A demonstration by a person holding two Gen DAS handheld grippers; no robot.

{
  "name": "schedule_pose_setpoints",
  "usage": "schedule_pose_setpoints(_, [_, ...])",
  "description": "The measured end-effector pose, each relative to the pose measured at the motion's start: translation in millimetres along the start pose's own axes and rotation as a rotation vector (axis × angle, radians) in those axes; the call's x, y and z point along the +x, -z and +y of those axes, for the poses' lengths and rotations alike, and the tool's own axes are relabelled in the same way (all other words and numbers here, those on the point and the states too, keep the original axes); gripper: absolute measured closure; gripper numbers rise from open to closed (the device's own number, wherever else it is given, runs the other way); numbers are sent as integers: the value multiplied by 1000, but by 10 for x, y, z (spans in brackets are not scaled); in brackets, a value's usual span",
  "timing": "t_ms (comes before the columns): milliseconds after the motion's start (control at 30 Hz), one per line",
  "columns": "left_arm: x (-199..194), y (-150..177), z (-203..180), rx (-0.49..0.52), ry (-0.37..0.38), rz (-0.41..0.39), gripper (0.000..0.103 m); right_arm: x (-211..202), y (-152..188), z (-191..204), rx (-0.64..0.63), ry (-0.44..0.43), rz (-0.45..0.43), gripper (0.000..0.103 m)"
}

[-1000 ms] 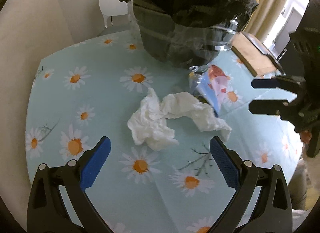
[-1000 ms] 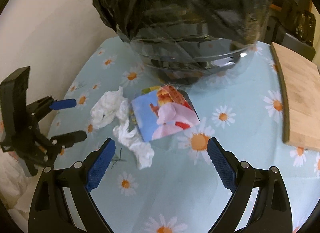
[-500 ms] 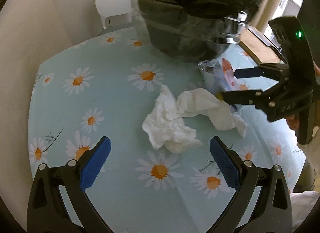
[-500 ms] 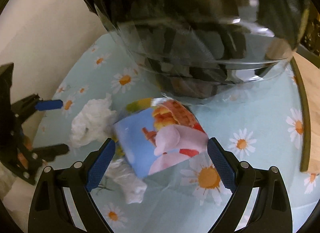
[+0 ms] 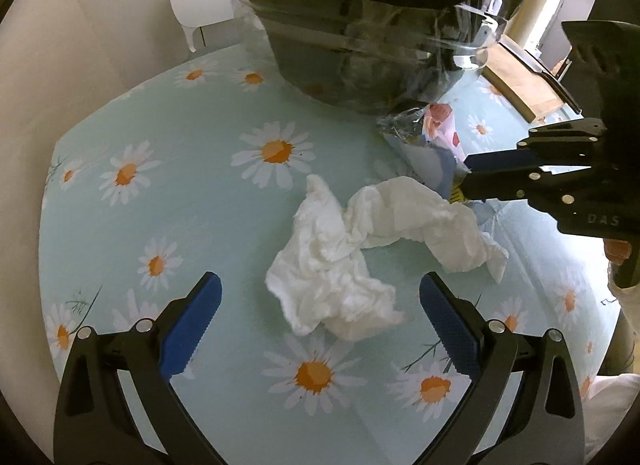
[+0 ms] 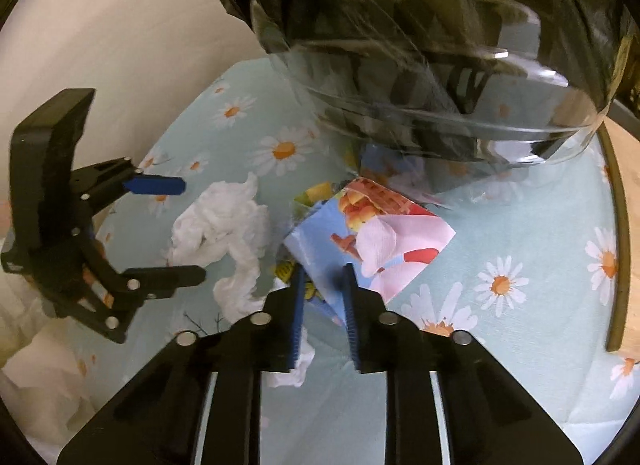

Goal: Collect trash
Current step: 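Move the right tool to the pink-printed snack packet and grasp it, then grasp the crumpled white tissues with the left tool while the right tool holds the packet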

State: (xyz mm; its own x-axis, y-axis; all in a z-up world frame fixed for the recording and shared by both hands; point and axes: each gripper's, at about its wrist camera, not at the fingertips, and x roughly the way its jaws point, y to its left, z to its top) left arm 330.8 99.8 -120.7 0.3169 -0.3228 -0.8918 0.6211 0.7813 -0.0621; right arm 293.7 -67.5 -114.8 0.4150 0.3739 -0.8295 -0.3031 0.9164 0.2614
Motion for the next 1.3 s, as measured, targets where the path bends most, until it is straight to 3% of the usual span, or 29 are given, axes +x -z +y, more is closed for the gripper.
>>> schedule_pose_setpoints(167, [59, -48, -10, 7, 13, 0, 6, -199, 49, -30, 38, 14, -20, 94])
schedule_pose_setpoints(300, [77, -73, 28, -40, 82, -15, 6, -379, 90, -170, 111, 9, -5, 95])
schedule_pose_setpoints(467, [130, -95, 47, -82, 116, -3, 14, -610, 152, -272, 229, -29, -21, 95])
schedule_pose_setpoints(567, [146, -114, 25, -69, 128, 11, 35, -743, 231, -316, 279, -54, -59, 95])
schedule_pose_setpoints(633, [156, -151, 21, -66, 119, 21, 55, -803, 285, -308, 289, -58, -66, 95])
schedule_pose_setpoints(733, [153, -175, 4, -48, 108, 54, 70, -886, 417, -262, 294, -60, -60, 97])
schedule_pose_setpoints(900, [109, -172, -40, -18, 67, 87, 76, -818, 534, -286, 339, -2, -3, 99])
schedule_pose_setpoints(1133, [-55, -86, -103, 13, 4, 106, 79, -884, 704, -317, 371, 32, 1, 100])
schedule_pose_setpoints(1300, [-218, 55, -67, -13, -23, 93, 79, -778, 710, -297, 370, 40, -10, 95])
